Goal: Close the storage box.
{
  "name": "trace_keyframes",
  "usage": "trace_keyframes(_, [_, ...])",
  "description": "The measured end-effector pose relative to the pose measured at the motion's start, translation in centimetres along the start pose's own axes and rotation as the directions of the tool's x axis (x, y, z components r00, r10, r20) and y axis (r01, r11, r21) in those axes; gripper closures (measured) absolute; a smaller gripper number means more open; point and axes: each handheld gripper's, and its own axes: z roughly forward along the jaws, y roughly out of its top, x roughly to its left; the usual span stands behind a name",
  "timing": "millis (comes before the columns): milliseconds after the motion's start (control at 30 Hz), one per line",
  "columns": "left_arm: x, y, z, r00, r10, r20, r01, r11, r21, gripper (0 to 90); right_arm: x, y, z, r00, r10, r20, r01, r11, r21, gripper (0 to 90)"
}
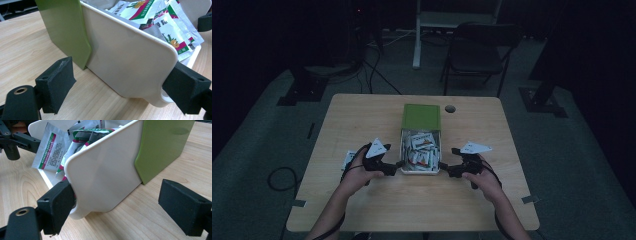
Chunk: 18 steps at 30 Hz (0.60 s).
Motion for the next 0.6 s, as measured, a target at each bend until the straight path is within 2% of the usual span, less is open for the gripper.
trace_keyframes(600, [0.65,0.39,0.49,1.0000,-0.003,-0.005,0.003,0.9999,0.010,14.1,-0.39,0.41,0.41,0.9999,0.000,0.010,0.000,1.000,0.008,13.0])
